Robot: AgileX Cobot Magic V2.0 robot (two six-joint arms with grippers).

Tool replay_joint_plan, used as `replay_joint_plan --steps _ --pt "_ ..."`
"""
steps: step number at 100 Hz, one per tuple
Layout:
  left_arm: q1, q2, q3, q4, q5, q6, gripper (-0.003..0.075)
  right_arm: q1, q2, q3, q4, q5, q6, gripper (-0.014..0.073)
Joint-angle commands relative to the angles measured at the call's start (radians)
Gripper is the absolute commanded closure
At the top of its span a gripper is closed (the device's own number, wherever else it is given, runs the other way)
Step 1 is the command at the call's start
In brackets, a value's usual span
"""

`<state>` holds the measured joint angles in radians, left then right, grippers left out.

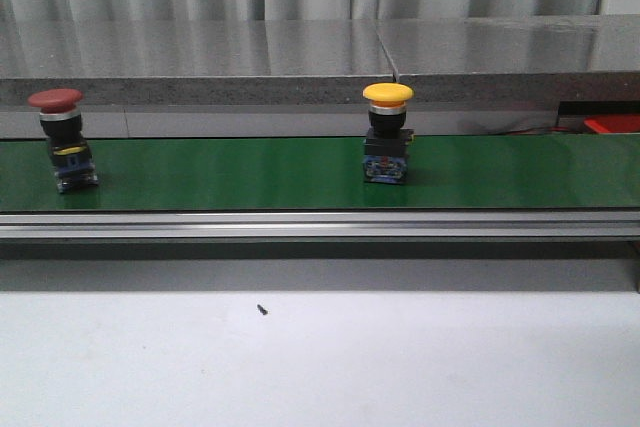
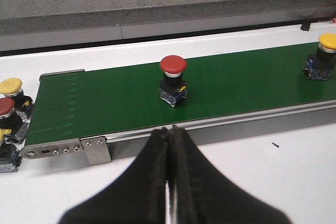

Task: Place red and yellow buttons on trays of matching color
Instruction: 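Lower the right gripper onto the yellow button on the belt and grasp it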

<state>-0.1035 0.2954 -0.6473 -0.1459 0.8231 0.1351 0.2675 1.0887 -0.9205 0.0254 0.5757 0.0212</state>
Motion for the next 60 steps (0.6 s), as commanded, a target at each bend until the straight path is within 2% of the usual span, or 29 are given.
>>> replay_joint_plan --steps 1,21,38,60 --pt "-0.007 0.012 -0.025 -0.012 -0.068 -0.012 0.0739 0.022 0.052 -0.094 0.004 -0.019 -0.021 0.0001" --pt "-0.007 0.012 -0.025 -0.012 -0.068 -0.012 0.0739 0.051 0.221 -0.286 0.005 0.186 -0.021 0.0001" --pt "-0.007 0.012 -0.025 -0.012 -0.068 -0.012 0.0739 0.051 0.366 -0.447 0.05 0.366 -0.109 0.0001" --pt "-0.007 0.012 -0.025 -0.012 -0.068 -0.012 0.0739 0.051 0.511 -0.574 0.106 0.449 -0.189 0.0001"
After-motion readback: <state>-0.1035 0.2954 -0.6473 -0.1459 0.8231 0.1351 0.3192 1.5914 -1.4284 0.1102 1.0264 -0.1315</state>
